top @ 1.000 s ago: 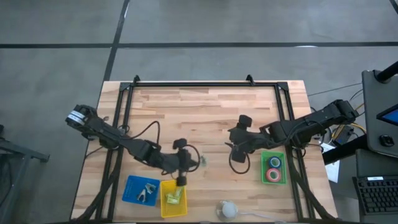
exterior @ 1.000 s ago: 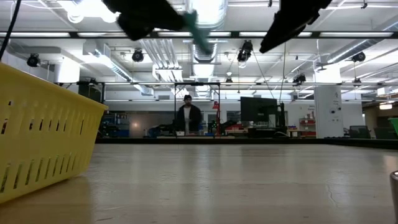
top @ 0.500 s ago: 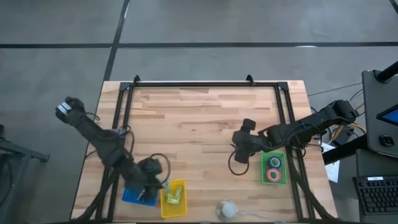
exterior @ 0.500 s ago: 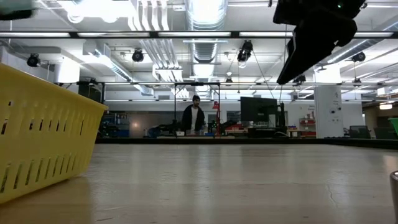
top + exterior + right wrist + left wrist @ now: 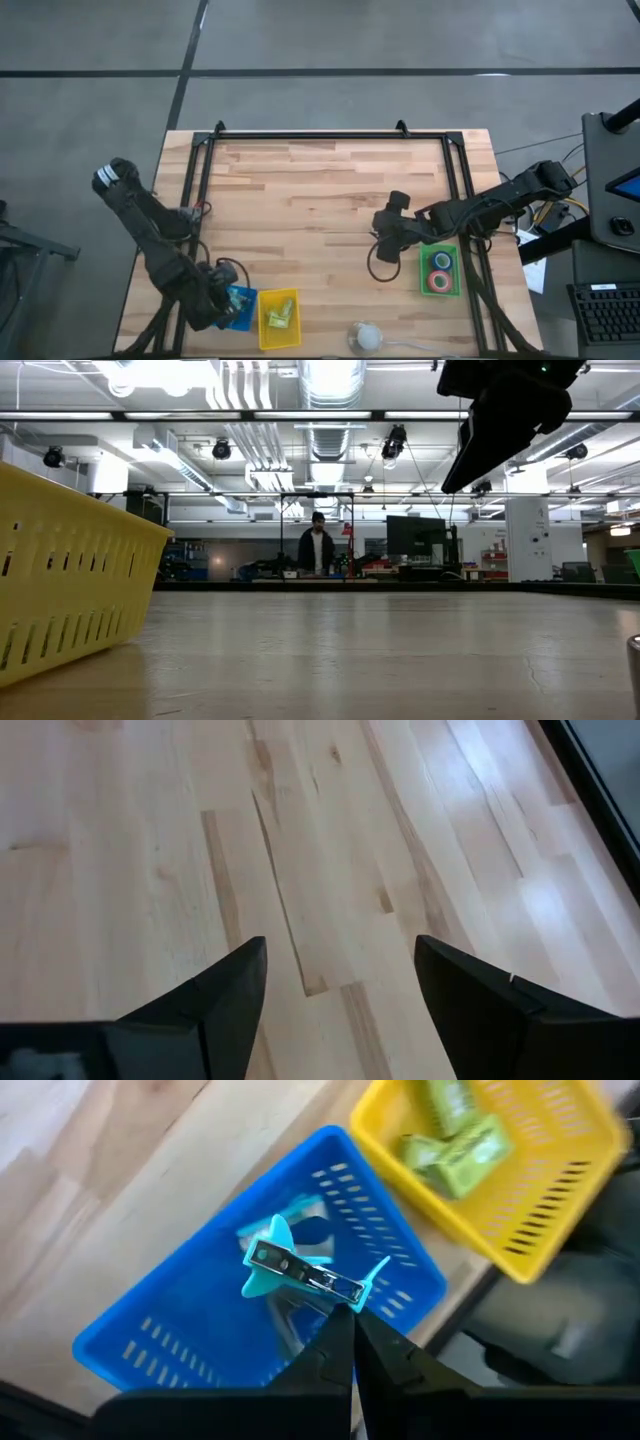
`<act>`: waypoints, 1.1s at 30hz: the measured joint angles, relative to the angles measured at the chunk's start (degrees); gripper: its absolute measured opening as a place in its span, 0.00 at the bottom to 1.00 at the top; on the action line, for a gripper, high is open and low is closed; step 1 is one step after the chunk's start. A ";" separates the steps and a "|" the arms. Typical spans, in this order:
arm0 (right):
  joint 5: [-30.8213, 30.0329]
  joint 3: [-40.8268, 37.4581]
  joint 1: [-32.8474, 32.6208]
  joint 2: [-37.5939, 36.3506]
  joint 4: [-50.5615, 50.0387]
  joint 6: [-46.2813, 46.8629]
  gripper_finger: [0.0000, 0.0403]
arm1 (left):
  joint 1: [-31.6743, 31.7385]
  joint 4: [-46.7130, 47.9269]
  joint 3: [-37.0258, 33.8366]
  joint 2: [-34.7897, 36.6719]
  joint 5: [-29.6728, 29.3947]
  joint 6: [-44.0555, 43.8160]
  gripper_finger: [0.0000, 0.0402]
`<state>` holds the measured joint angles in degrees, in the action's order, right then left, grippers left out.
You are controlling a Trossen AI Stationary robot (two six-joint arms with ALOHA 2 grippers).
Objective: Pick and place Stapler, Stapler remover, tape
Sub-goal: Put the blue staple remover into the blue basket, then return to Home Position
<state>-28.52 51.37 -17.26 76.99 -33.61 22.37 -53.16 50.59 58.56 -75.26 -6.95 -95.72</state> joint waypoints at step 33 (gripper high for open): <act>-0.24 0.02 0.39 0.02 -0.04 -0.04 0.58 | 0.41 0.32 -1.59 -1.59 -0.21 -0.15 0.37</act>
<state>-28.76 51.40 -16.87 77.01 -33.65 22.33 -52.75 50.91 56.97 -76.85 -7.16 -95.88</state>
